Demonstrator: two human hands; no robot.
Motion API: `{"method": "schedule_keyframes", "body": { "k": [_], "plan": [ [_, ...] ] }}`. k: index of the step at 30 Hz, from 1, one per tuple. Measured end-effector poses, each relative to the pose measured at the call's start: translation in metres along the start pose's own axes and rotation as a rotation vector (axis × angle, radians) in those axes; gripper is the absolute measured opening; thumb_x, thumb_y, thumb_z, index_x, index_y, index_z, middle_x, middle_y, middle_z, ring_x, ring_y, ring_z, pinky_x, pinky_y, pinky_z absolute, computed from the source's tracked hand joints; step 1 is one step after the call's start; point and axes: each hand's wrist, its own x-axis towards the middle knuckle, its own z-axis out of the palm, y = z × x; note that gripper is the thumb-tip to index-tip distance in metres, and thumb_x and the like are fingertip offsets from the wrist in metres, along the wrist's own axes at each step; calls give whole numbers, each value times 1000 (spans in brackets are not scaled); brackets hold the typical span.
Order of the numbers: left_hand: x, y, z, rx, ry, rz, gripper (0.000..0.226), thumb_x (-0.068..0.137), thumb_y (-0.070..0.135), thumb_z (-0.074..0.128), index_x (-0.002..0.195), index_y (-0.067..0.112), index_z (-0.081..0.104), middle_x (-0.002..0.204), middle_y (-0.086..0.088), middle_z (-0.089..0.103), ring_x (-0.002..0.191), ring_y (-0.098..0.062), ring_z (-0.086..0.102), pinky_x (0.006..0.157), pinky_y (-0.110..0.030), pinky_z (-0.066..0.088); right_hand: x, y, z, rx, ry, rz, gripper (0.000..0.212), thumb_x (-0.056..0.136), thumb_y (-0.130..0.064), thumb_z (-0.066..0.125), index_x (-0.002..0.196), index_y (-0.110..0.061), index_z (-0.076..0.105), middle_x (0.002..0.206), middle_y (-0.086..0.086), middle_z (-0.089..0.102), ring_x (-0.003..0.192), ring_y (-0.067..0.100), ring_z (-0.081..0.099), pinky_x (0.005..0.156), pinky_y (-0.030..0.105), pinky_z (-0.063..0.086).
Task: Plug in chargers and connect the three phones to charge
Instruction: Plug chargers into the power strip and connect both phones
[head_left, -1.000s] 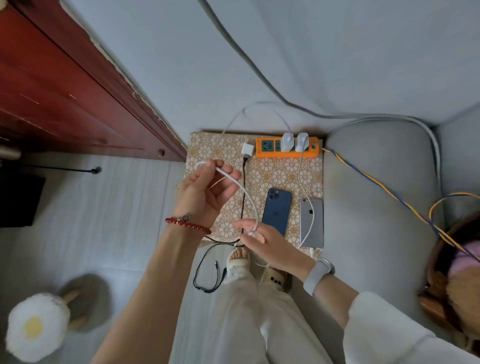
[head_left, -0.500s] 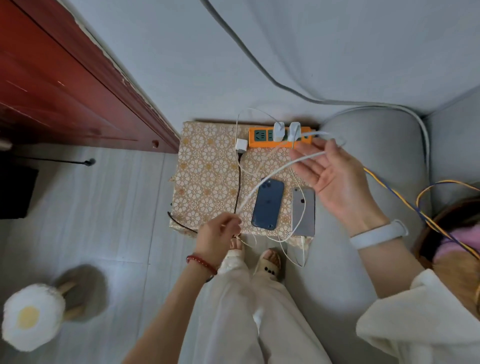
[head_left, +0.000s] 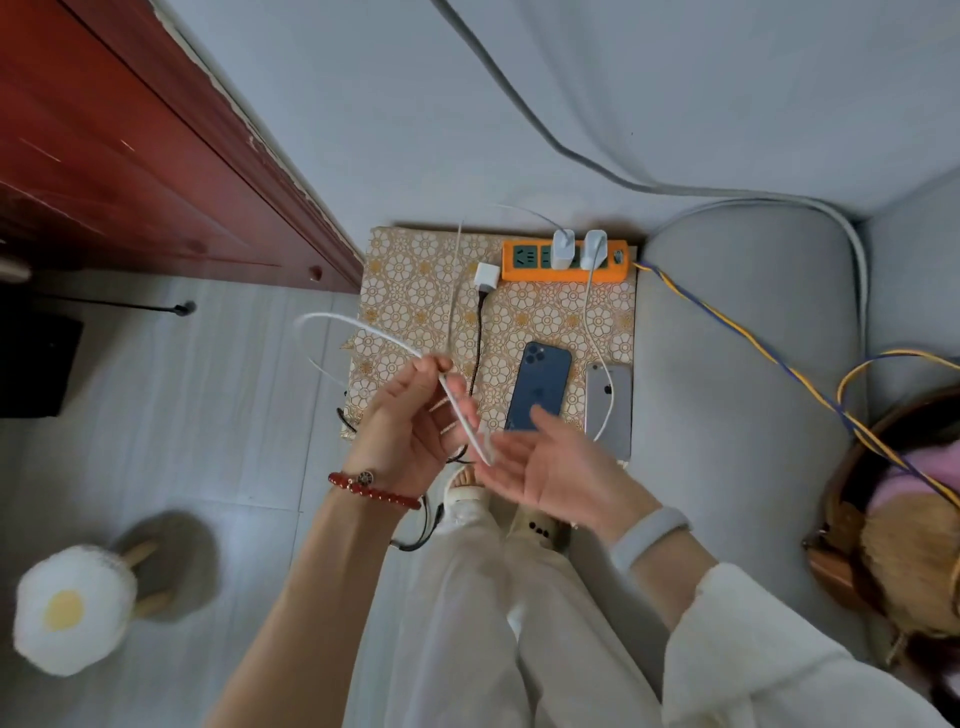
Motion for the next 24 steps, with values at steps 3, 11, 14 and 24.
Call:
{"method": "schedule_keyframes", "body": {
  "k": [3, 11, 14, 24],
  "plan": [
    [-9, -12, -13, 245, 178, -150, 17, 89, 14, 43, 82, 7, 56, 52, 1, 61, 46, -14, 61, 49, -23, 55, 1, -26, 5, 364, 154, -261, 18, 92, -15, 43, 92, 2, 50, 63, 13, 60, 61, 20, 59, 58, 30, 56],
    [-3, -30, -55, 477, 551, -301, 22, 94, 9, 40, 86, 4, 60, 47, 1, 45, 32, -6, 44, 38, -15, 44, -9, -49, -32, 364, 292, -392, 20, 91, -6, 41, 80, 0, 57, 44, 1, 52, 37, 9, 48, 44, 18, 43],
    [0, -37, -67, 795, 675, -305, 21, 92, 10, 43, 81, 8, 61, 55, -5, 48, 38, -11, 49, 43, -20, 46, -18, -45, -39, 86, 193, -366, 22, 89, -9, 46, 83, -7, 67, 53, -2, 54, 50, 9, 54, 54, 19, 48],
    [6, -54, -46, 1186, 758, 7, 35, 90, 33, 42, 79, 6, 60, 92, -19, 58, 86, -34, 56, 80, -45, 50, -29, 11, -15, -1301, -2, -208, 20, 91, -11, 50, 95, -12, 69, 68, -4, 61, 63, 3, 57, 66, 12, 47]
  ]
}}
